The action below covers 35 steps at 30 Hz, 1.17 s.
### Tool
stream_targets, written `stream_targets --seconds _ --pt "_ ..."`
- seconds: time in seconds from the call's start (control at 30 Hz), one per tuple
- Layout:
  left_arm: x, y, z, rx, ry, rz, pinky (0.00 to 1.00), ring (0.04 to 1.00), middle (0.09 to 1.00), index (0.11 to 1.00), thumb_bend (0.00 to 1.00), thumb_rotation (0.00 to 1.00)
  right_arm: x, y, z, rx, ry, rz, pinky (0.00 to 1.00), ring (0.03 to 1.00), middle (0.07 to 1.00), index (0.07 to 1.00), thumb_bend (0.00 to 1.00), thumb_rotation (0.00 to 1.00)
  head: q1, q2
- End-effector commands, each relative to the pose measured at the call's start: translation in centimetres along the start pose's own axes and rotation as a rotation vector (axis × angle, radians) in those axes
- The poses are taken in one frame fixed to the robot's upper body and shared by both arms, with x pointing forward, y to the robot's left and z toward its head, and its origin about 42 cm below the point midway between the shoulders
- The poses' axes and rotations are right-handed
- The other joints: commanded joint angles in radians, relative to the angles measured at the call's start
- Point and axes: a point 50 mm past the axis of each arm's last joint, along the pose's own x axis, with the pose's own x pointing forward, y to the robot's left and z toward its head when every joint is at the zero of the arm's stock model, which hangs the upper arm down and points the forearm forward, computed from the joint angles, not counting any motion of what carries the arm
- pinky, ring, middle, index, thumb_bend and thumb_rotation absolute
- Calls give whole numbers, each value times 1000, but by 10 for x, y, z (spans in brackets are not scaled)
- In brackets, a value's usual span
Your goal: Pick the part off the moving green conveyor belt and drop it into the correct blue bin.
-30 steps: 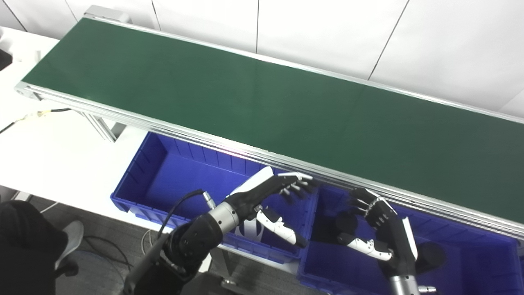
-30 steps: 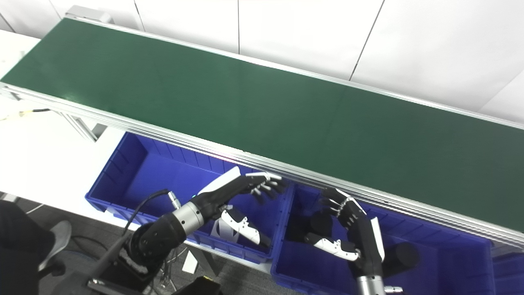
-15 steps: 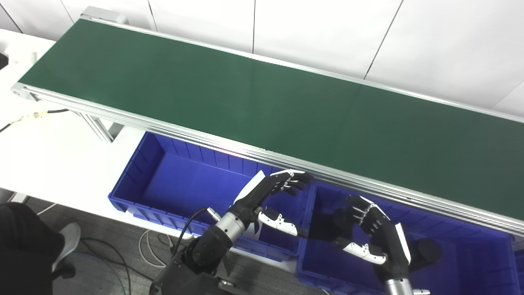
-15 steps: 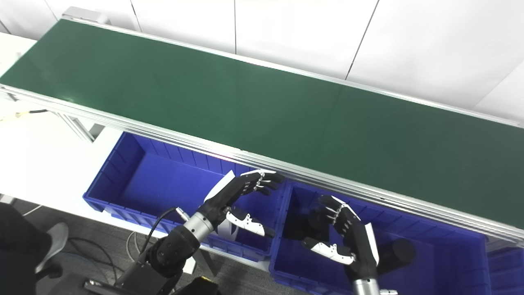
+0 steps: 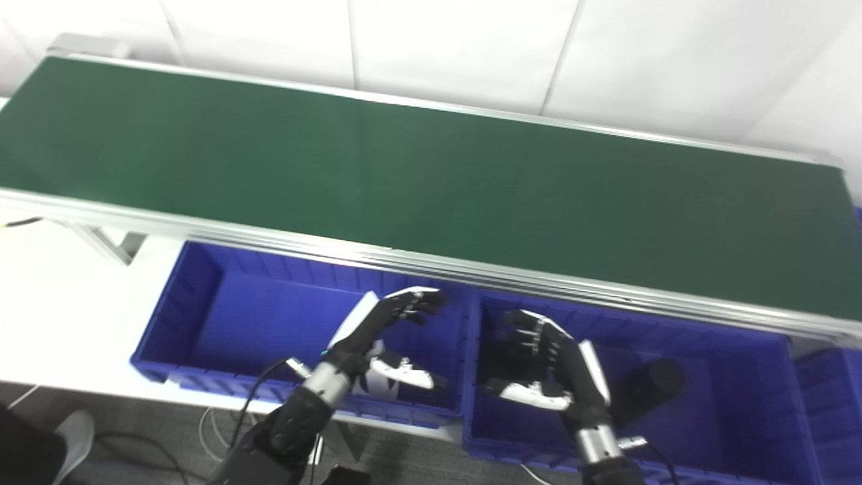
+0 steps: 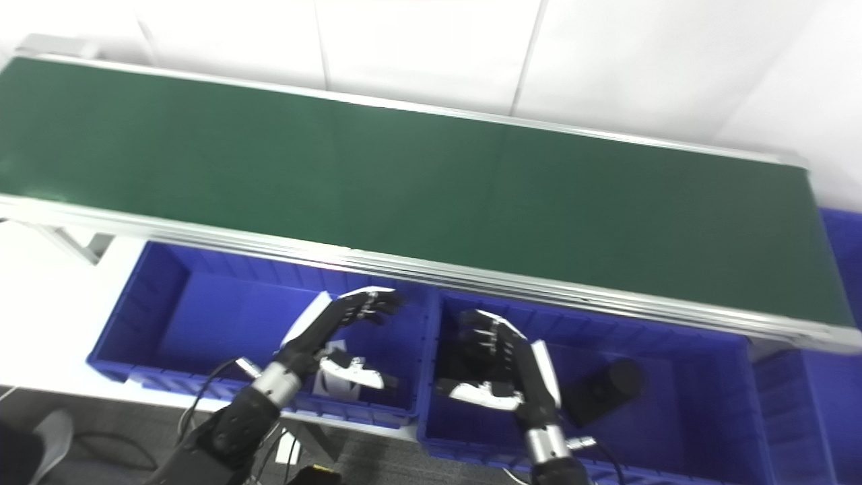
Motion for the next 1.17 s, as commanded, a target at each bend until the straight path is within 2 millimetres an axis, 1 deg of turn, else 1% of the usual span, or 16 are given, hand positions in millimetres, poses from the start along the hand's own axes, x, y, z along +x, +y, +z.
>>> stream_targets --seconds 0.0,0.07,0.23,0.37,0.6,0.73,0.77,0.8,0.83,0.87,0.9,0.93,0.97,1.0,1.07,1.13 --pt "3 7 8 -5 -67 -2 703 765 795 758 935 113 11 9 11 -2 -65 -8 629 702 779 739 904 179 -33 -5" --pt "1 12 7 -8 -65 -7 708 767 797 761 929 109 13 14 11 -8 -64 -4 633 708 784 741 904 184 -72 -10" --pt "-4 23 4 -5 -60 -12 708 767 793 767 923 111 20 25 11 -23 -63 -6 622 690 776 733 911 176 -121 -21" --pt "-6 27 3 -5 -58 -20 711 771 788 767 920 94 22 29 11 -30 -61 -9 616 687 771 729 916 171 -124 -24" --pt "-8 24 2 -10 -54 -28 710 769 789 771 934 98 20 27 8 -24 -53 -12 620 693 769 726 918 177 -90 -31" --pt "-8 19 3 -14 -57 -34 708 767 791 770 926 82 16 24 8 -24 -54 -11 622 695 769 727 911 181 -46 -32" --pt "-8 17 4 -13 -59 -35 707 766 791 770 926 84 14 22 8 -24 -55 -12 621 694 768 727 910 181 -10 -30" --pt "-8 16 4 -13 -60 -35 707 764 791 769 927 91 13 21 8 -25 -56 -12 618 693 767 726 909 182 -10 -30" --pt "-8 13 6 -12 -64 -36 707 763 790 768 927 94 12 18 8 -24 -55 -12 616 692 766 725 909 183 39 -25" --pt "-8 11 7 -12 -66 -36 707 763 790 768 925 101 10 17 7 -23 -55 -12 620 694 768 726 906 184 39 -25" --pt "-7 7 8 -7 -70 -36 707 762 789 768 925 104 8 13 7 -27 -55 -12 622 695 768 726 905 184 94 -21" --pt "-7 5 9 -4 -73 -36 703 761 790 767 926 117 7 11 7 -30 -54 -11 620 698 773 731 900 196 94 -21" --pt "-5 1 10 0 -76 -35 701 761 790 766 926 123 5 7 6 -31 -52 -11 619 699 774 733 899 200 146 -17" --pt "-4 -1 11 3 -78 -34 695 759 790 763 929 133 4 5 5 -31 -50 -10 618 702 778 736 898 209 146 -17" --pt "0 -9 14 8 -85 -32 683 754 787 757 929 137 1 -3 4 -18 -44 -13 616 704 782 737 898 218 220 -14" --pt "3 -16 17 7 -91 -31 677 749 785 754 929 116 -2 -8 3 -15 -40 -16 611 699 779 735 899 213 254 -16"
